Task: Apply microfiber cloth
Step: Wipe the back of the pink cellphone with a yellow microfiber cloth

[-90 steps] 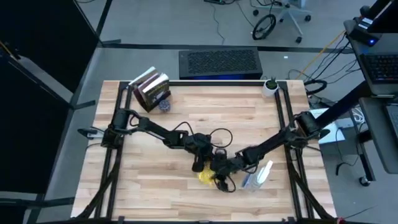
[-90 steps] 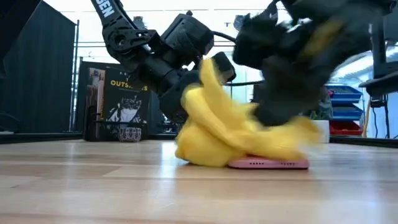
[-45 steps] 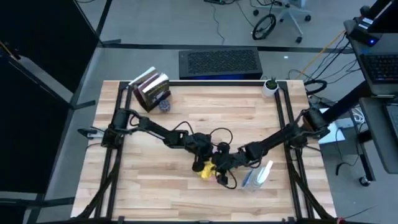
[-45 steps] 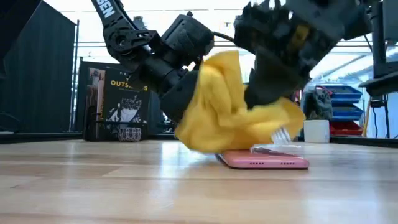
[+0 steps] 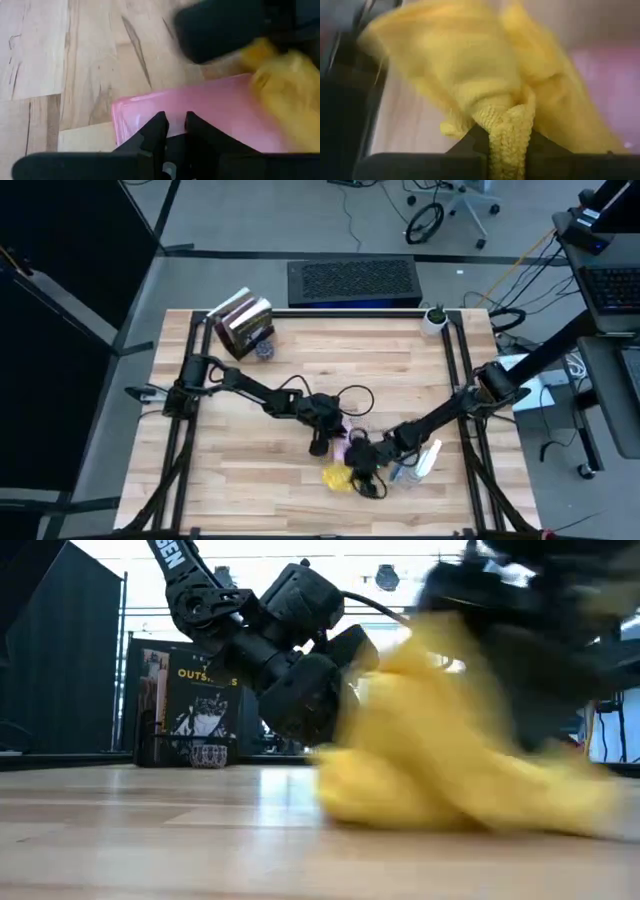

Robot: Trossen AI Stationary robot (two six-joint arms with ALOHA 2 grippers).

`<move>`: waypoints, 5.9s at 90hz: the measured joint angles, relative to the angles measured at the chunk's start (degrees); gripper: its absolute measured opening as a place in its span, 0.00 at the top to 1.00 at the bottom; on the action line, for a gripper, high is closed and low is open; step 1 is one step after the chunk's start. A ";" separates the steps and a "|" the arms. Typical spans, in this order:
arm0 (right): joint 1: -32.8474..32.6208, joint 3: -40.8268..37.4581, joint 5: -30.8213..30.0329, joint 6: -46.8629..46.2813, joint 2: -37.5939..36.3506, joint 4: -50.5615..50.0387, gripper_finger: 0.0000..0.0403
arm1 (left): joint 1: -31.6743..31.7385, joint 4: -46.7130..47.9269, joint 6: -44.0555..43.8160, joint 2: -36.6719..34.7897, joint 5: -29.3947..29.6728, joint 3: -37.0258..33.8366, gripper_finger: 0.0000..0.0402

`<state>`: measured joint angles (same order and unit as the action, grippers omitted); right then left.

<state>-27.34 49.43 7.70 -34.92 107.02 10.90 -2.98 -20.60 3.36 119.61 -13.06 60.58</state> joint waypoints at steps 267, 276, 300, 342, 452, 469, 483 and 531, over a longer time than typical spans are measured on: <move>20.11 0.15 -21.52 9.05 -5.88 -14.23 0.96 | -8.55 -0.09 -4.42 0.07 7.58 0.04 0.84; 19.78 -0.09 -21.16 9.39 -7.24 -14.85 0.96 | -8.55 -0.02 -4.40 0.09 7.49 0.04 0.84; 17.76 -0.13 -10.64 13.10 -7.20 -10.12 0.96 | -8.76 -0.41 -4.37 0.15 6.72 -0.01 0.84; 25.47 -0.16 -20.53 13.17 -3.80 -9.74 0.96 | -8.67 -0.18 -4.12 0.15 6.44 -0.07 0.84; 25.52 -0.12 -20.63 12.48 -13.59 -23.90 0.96 | -8.29 -0.35 -3.67 0.17 7.48 -0.04 0.84; 25.06 -0.19 -20.19 11.35 -18.30 -32.02 0.95 | -8.29 -0.37 -2.82 0.17 7.53 -0.09 0.84; 24.64 -0.13 -19.68 8.97 -18.60 -32.32 0.91 | -8.17 1.13 -2.87 -1.67 7.54 -0.10 0.84; 27.77 4.83 -12.32 4.05 -18.73 -57.08 0.52 | -8.39 29.59 -4.56 -20.36 21.50 -0.09 0.84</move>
<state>0.43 54.26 -4.62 -30.87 88.29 -46.19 -11.38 9.00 -1.20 99.25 8.44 60.49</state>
